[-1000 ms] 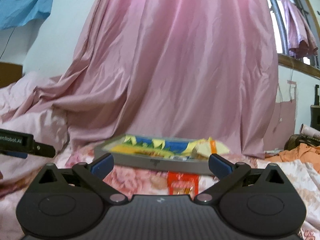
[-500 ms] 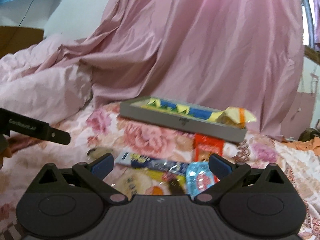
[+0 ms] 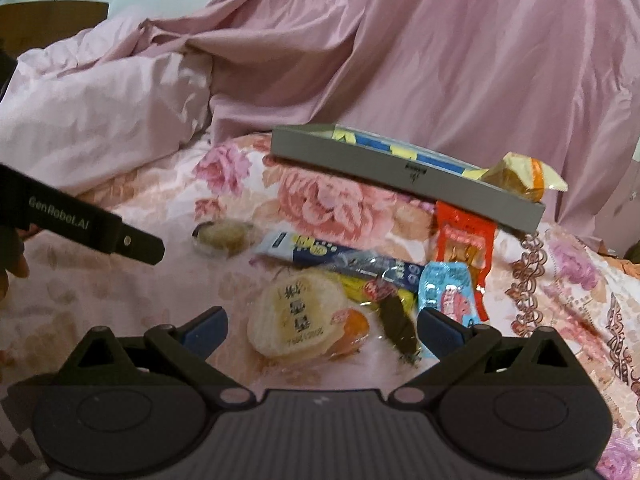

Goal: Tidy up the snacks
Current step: 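Move both tools back over the remaining snacks on the bed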

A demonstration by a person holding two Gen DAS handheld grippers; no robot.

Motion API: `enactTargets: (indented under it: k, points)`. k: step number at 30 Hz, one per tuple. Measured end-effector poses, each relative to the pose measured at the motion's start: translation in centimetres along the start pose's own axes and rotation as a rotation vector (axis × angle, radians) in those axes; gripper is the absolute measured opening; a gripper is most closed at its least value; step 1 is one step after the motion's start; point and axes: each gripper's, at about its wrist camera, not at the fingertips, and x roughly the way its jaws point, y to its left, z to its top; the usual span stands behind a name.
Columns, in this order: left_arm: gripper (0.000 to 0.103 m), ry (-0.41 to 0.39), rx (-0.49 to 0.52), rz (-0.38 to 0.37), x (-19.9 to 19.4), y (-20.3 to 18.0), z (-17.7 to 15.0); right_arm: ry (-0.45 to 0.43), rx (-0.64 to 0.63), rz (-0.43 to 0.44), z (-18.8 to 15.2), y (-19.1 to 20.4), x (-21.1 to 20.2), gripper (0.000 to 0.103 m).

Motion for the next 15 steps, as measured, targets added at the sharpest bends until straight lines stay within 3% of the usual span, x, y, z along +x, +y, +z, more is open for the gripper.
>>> enactTargets:
  k: [9,15]
  points:
    - [0.102,-0.032,0.061,0.044,0.6,-0.3,-0.1,0.032,-0.007,0.015,-0.6,0.2,1.2,0.103]
    - [0.102,-0.035,0.084,0.033,1.4,-0.7,0.0,0.037,-0.025,0.01,-0.9,0.4,1.7,0.103]
